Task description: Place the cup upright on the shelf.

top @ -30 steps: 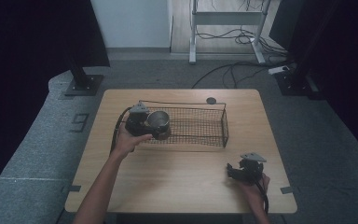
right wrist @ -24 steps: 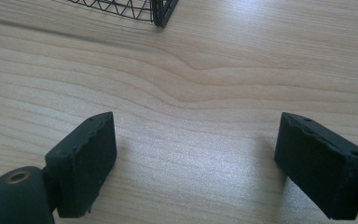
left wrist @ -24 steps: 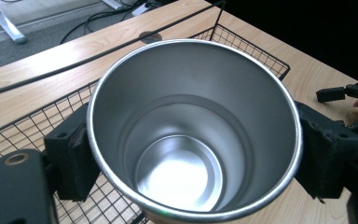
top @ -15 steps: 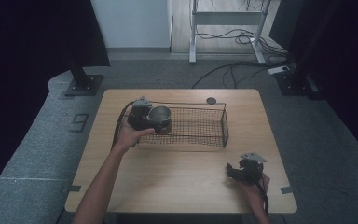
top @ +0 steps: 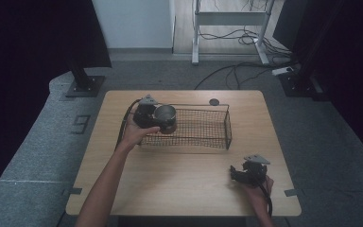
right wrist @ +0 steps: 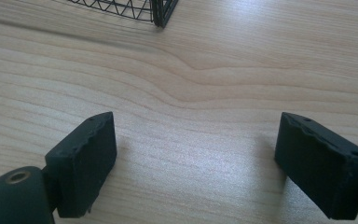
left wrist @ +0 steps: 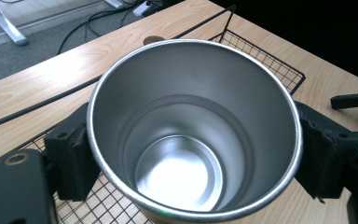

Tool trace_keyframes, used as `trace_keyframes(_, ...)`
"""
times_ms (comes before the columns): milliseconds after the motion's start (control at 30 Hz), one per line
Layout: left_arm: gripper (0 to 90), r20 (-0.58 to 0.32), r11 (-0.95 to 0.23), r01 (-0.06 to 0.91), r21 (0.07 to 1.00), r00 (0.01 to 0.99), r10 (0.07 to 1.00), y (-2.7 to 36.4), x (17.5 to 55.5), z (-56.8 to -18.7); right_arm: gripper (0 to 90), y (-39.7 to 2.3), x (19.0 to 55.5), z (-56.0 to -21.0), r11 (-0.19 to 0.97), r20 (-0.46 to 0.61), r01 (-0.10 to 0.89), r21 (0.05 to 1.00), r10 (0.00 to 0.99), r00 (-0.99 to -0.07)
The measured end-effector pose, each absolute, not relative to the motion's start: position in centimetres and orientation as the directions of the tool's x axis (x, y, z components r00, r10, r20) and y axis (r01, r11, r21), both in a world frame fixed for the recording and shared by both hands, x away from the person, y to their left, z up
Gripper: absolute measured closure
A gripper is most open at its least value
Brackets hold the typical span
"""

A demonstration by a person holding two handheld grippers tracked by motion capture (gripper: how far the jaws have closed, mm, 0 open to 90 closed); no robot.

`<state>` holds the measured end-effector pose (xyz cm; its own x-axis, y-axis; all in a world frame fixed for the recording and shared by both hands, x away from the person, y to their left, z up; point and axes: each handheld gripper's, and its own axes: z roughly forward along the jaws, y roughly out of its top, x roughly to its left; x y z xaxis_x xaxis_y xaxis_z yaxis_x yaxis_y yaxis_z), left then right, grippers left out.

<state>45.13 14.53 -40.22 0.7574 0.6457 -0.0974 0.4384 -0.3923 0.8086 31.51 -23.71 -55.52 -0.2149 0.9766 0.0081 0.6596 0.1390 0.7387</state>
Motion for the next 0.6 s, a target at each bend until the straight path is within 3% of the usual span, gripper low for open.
trace_keyframes(600, 15.1, -0.103, -0.399, 0.456, 0.796, 0.75, 0.653, 14.1, 47.0, -40.7, 12.6, -23.7, 31.5, -55.5, 0.139, 0.008, 0.66, 0.739, 0.977, -0.215)
